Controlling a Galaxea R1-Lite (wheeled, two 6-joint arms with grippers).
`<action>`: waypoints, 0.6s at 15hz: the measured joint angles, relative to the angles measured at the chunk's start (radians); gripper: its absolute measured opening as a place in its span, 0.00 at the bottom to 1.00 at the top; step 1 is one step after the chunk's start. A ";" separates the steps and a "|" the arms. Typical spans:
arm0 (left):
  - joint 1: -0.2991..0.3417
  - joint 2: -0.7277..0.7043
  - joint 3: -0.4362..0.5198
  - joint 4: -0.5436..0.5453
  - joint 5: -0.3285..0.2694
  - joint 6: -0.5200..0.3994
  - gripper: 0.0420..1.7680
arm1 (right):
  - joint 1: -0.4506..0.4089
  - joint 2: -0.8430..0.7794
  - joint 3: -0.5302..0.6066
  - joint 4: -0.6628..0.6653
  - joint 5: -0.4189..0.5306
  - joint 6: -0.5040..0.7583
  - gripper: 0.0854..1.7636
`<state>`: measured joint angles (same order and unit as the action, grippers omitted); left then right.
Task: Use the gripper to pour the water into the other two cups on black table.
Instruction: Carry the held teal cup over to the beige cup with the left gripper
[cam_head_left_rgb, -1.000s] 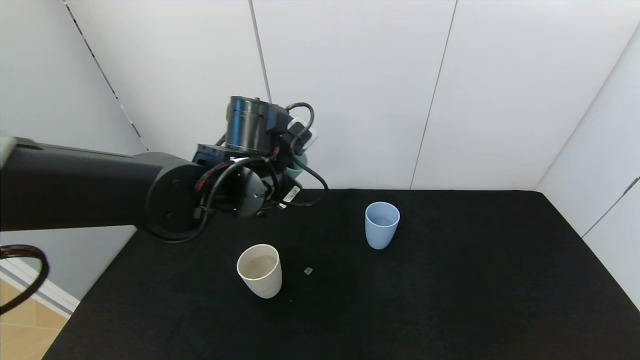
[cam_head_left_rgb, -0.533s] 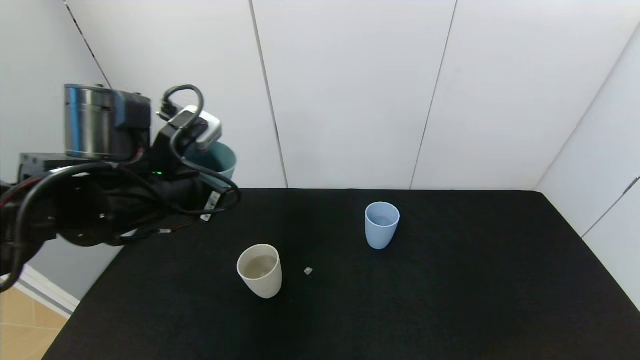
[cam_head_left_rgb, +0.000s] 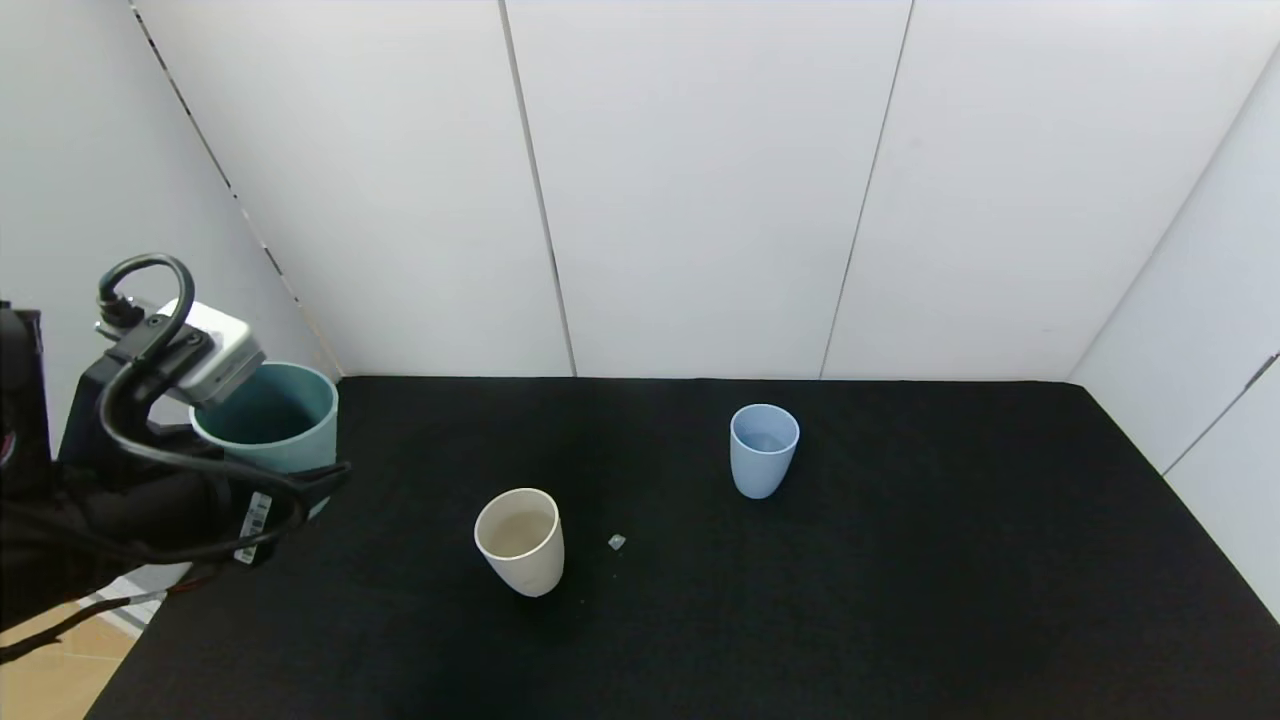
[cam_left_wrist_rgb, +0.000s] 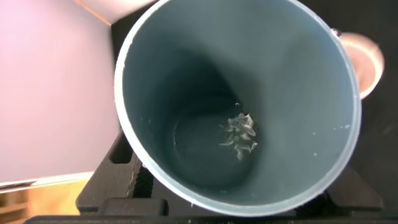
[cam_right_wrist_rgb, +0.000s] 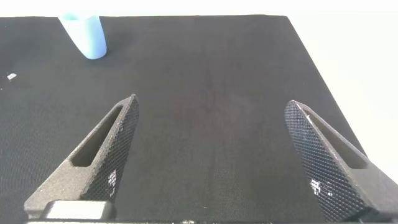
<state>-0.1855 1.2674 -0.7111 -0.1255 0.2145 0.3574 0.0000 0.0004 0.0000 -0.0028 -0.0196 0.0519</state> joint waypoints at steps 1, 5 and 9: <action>0.005 -0.008 0.025 0.000 0.002 0.046 0.65 | 0.000 0.000 0.000 0.000 0.000 0.000 0.97; 0.009 0.003 0.071 -0.003 0.009 0.204 0.65 | 0.000 0.000 0.000 0.000 0.000 0.000 0.97; 0.004 0.075 0.070 -0.086 0.032 0.315 0.65 | 0.000 0.000 0.000 0.000 0.000 0.000 0.97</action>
<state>-0.1817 1.3421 -0.6406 -0.2117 0.2468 0.6723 0.0000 0.0004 0.0000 -0.0028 -0.0196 0.0515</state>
